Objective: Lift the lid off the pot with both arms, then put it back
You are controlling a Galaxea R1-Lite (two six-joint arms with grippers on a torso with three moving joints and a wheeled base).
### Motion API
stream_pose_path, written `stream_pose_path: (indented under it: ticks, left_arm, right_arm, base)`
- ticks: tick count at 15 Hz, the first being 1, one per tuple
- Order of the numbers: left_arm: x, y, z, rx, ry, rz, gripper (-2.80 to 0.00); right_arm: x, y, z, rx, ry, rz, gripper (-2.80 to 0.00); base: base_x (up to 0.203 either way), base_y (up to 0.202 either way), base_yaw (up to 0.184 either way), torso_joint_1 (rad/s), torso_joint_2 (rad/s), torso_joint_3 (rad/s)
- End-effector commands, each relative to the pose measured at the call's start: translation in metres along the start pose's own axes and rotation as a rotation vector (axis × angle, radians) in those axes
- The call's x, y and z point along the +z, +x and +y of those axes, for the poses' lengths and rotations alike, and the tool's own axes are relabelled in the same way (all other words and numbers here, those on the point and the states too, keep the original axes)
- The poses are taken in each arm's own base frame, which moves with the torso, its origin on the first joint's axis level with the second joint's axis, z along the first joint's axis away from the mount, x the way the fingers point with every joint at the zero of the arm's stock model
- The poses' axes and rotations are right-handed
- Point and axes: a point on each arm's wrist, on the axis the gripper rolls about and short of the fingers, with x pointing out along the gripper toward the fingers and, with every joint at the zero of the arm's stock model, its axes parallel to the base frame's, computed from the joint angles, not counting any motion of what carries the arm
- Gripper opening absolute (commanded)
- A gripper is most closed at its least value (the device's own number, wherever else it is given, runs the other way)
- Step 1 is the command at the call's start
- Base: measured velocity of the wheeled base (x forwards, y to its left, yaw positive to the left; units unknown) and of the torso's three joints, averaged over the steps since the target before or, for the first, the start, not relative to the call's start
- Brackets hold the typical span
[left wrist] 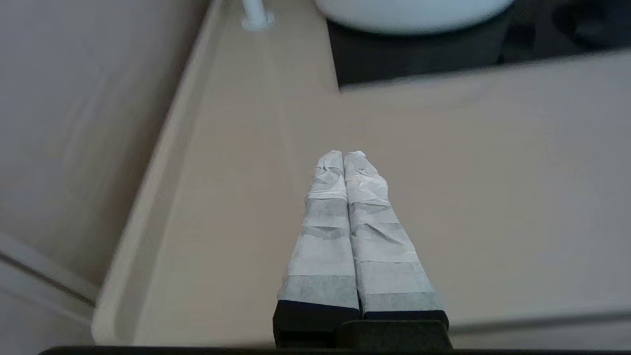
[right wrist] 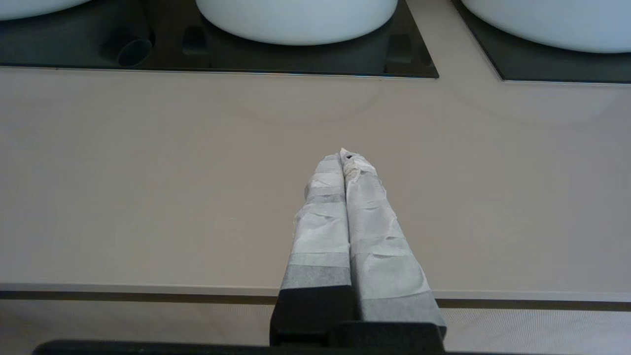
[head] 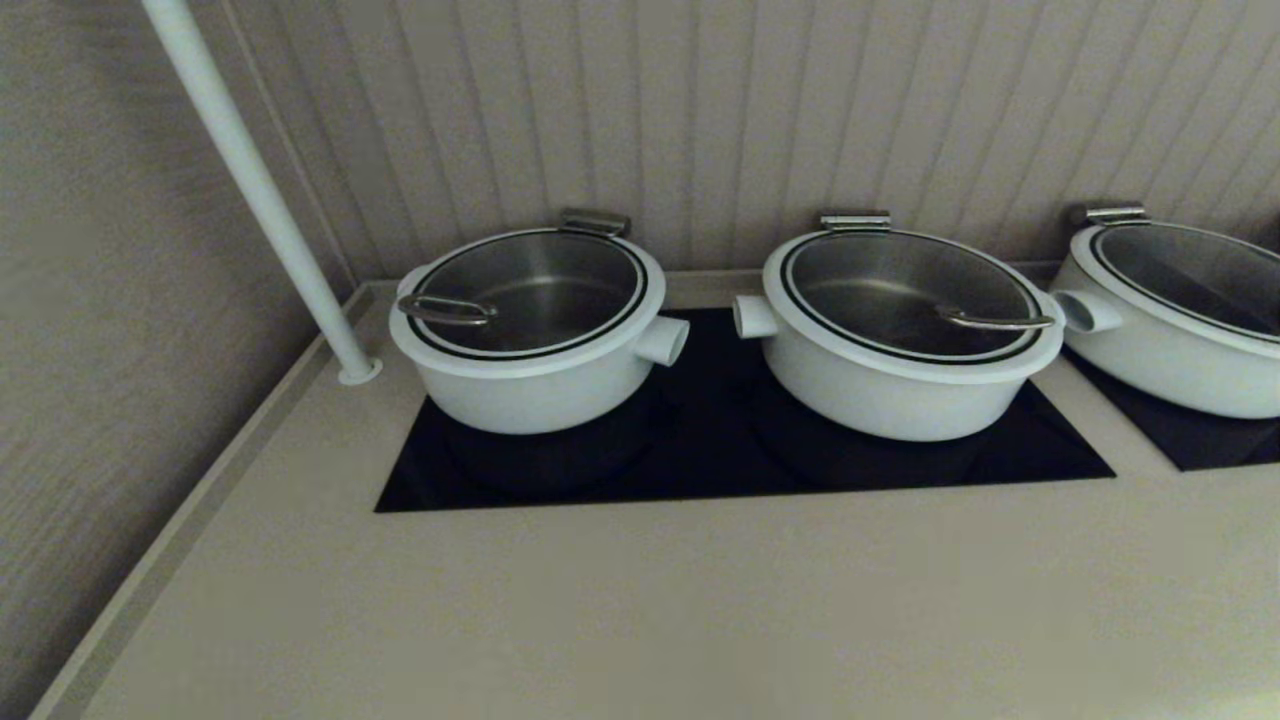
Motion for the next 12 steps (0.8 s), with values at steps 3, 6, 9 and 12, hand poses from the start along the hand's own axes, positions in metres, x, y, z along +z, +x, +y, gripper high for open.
stream_pose_path:
  ticks: [3,6,9,12]
  left_arm:
    - [0.0006,-0.0009,0.0001,0.002,-0.009,-0.007,-2.80]
    - [0.0006,-0.0008,0.0001,0.004,-0.019,-0.006,-2.80]
    - [0.0007,-0.0009,0.0002,0.005,-0.024,-0.008,-2.80]
    - [0.0007,-0.0008,0.0001,0.004,-0.021,-0.007,-2.80]
  right_arm:
    - [0.0000,0.0000,0.0000,0.001,-0.001,0.000,-2.80]
    - [0.0000,0.0000,0.0000,0.001,-0.001,0.000,-2.80]
    - [0.0000,0.0000,0.0000,0.001,-0.001,0.000,-2.80]
    - [0.0000,0.0000,0.0000,0.001,-0.001,0.000,-2.80]
  base:
    - [0.000,0.000,0.000,0.000,0.00,0.000]
    - [0.000,0.000,0.000,0.000,0.00,0.000]
    - [0.000,0.000,0.000,0.000,0.00,0.000]
    - [0.000,0.000,0.000,0.000,0.00,0.000]
